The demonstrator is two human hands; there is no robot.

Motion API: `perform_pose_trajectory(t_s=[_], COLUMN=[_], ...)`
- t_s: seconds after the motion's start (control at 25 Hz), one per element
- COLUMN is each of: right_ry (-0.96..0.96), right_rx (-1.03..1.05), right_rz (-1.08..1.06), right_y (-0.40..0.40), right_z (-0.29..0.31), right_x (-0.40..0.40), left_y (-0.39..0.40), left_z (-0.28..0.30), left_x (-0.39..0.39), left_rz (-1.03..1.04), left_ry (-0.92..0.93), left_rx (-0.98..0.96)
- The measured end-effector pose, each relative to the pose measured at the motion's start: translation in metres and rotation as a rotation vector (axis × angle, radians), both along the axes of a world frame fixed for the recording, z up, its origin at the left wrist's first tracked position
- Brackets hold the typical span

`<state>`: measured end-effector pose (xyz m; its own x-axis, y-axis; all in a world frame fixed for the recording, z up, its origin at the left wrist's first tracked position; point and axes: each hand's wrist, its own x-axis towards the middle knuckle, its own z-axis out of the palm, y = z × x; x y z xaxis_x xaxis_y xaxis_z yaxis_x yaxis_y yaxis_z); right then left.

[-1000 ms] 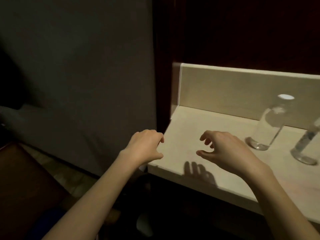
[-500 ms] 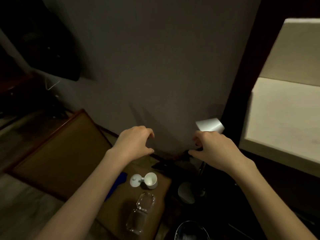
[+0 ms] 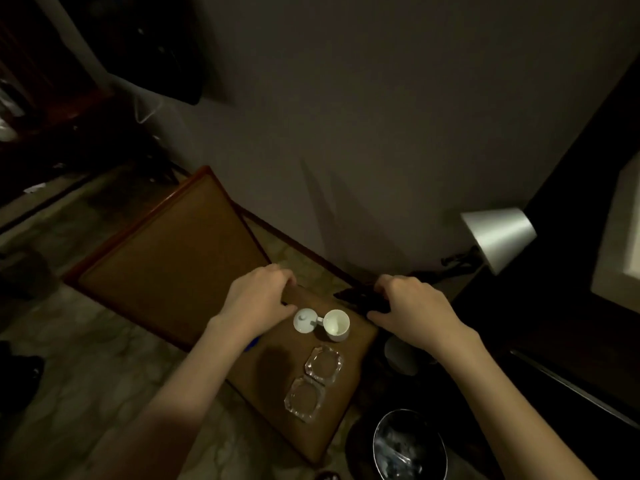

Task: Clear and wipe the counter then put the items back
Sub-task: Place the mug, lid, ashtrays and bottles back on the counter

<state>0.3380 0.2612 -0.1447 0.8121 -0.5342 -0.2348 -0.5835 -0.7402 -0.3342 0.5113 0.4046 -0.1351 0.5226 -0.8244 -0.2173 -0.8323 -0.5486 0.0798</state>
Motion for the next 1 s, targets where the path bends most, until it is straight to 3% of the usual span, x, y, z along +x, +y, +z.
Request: perform_pose_trajectory(t_s=[0.56,1.0], right_ry=[0.046,0.083], right_rx=[0.041,0.239], right_rz=[-0.36,-0.417], right_y=[0.012,0.01], right_z=[-0.117,-0.305], right_x=[0.106,0.149], left_y=[-0.056,-0.06], left_z=[-0.117,-0.305], left_x=[0.133,0.172], left_rz=[-0.207,-0.13], left_ry=[0.111,0.246], left_rx=[0.063,0.143])
